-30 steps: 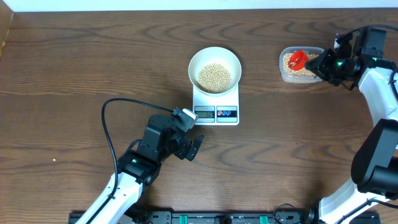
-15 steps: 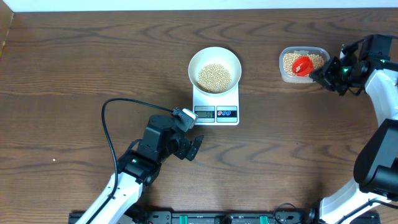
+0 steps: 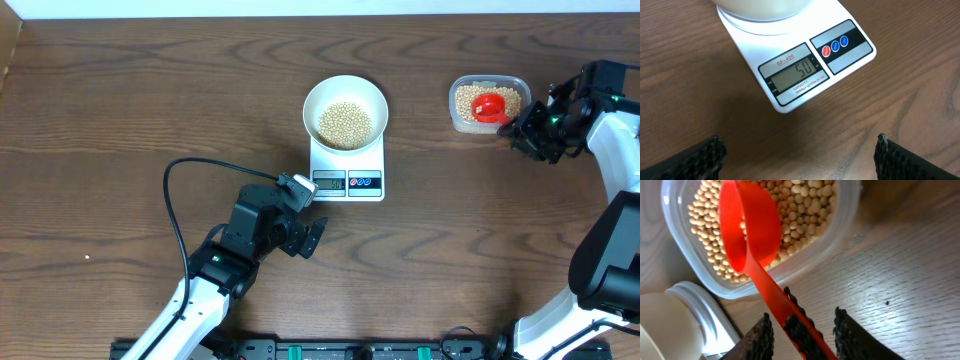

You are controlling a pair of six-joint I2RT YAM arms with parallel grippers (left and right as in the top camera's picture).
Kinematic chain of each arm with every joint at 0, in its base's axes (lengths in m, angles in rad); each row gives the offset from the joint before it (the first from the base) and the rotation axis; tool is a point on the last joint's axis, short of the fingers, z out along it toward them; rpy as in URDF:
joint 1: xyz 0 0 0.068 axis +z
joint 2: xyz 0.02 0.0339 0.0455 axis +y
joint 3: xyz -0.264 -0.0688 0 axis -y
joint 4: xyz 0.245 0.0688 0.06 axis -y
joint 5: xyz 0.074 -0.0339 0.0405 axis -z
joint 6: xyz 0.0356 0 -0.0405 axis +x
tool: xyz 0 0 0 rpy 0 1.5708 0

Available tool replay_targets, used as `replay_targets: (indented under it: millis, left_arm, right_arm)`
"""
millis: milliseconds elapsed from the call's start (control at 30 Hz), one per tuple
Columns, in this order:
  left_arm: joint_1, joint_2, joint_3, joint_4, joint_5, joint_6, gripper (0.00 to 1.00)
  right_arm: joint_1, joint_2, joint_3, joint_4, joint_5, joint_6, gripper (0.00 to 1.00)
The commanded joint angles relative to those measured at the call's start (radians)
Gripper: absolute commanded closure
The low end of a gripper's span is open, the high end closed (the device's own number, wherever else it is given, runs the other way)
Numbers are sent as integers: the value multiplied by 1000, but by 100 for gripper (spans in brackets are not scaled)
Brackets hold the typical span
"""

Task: Scoop item into bowl and weigh 50g on scale
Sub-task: 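Open the right gripper to release the scoop in the tub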

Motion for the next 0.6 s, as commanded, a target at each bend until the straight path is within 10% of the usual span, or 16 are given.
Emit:
replay_targets:
  millis: [0, 567]
  left_arm:
    - [1, 6, 2, 1, -13, -13, 3]
    - [1, 6, 2, 0, -13, -13, 3]
  right_arm:
    - [-3, -29, -6, -6, 27, -7, 58]
    - [-3, -29, -6, -43, 66, -116, 32]
